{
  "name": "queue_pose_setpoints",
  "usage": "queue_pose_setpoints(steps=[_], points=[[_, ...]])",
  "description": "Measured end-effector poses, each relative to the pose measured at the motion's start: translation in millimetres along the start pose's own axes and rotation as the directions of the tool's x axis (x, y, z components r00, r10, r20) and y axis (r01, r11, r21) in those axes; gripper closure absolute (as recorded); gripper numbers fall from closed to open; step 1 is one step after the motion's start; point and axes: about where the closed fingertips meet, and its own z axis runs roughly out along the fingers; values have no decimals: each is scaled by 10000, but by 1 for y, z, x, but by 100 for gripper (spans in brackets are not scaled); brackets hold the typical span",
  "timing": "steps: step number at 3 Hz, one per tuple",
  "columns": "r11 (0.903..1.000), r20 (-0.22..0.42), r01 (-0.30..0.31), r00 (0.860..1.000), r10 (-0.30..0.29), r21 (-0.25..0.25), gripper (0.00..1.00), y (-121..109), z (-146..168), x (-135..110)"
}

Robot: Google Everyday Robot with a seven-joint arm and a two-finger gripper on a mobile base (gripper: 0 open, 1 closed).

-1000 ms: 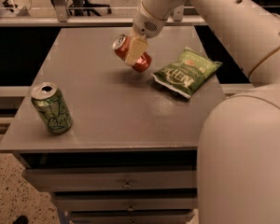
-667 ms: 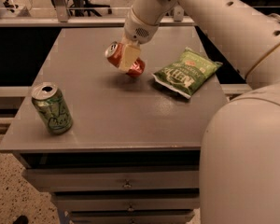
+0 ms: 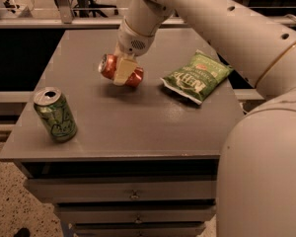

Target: Knock coke can over

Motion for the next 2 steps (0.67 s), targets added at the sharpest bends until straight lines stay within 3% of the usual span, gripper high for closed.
queue_pose_setpoints(steps=[1,2], points=[[9975,14,639,9980,-639,-306,0,15,12,-14],[9974,14,648,9979,-648,-311,0,15,12,-14]])
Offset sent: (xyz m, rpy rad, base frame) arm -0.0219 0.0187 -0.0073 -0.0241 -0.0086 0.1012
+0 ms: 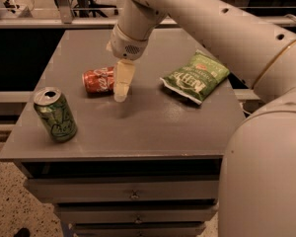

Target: Knock coke can over

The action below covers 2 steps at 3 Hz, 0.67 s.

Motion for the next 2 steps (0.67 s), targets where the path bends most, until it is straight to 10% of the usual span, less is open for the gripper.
queue_pose_setpoints(steps=[1,2], points=[[9940,760,-1005,9924,971,428,0,-8,-19,23],[9525,2401,-2795,9393,2452,1206,0,-19,-58,65]])
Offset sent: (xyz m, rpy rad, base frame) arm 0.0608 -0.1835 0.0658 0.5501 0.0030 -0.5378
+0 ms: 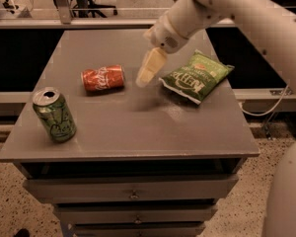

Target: Knock coke can over

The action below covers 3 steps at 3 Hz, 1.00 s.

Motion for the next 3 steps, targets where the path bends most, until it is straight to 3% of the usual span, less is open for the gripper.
queue_pose_setpoints(steps=[1,2,3], points=[[9824,1550,-1309,9818,1097,1336,0,-27,-59,26],[9409,2781,-2113,9510,1354,2646,0,-55,-117,43],[9338,2872,-2230,9476,1402,2799,0,-58,-124,47]])
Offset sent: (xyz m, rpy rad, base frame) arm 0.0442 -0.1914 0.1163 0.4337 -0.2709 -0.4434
